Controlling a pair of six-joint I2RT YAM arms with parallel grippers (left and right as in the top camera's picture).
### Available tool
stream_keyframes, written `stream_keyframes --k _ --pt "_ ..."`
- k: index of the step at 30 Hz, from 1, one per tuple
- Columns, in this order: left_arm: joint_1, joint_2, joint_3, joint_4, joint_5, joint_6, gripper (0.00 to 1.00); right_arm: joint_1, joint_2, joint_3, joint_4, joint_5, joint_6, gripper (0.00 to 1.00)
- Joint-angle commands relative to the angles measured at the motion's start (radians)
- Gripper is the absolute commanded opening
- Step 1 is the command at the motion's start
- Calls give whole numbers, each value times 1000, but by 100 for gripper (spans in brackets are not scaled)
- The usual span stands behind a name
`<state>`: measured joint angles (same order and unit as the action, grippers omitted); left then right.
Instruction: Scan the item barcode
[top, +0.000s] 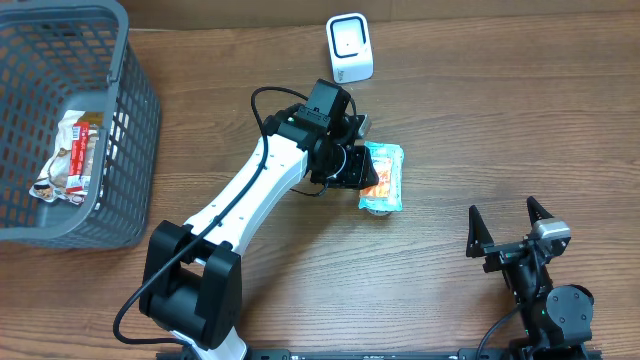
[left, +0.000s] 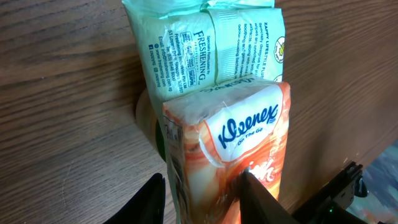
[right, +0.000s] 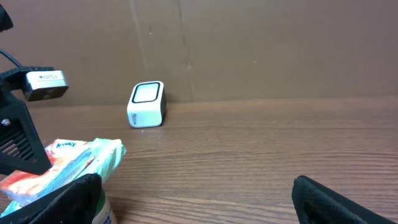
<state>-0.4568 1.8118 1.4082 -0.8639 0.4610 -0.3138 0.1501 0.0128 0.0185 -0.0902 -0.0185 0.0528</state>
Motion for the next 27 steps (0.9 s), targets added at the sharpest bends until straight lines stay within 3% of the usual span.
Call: stream_keyframes --k 1,4,6,17,27 --pt "-12 12 9 4 7 11 27 -6 -10 -11 6 9 -2 100" --pt "-25 13 7 11 -2 12 20 -6 -10 -11 6 9 -2 100" --pt "-28 13 7 14 -8 12 5 -6 -10 -11 6 9 -2 100" --pt "25 -80 21 12 -5 12 4 -6 -10 -10 6 9 -2 100" --pt "56 -156 21 -90 -185 11 4 -6 -10 -10 6 9 -2 100"
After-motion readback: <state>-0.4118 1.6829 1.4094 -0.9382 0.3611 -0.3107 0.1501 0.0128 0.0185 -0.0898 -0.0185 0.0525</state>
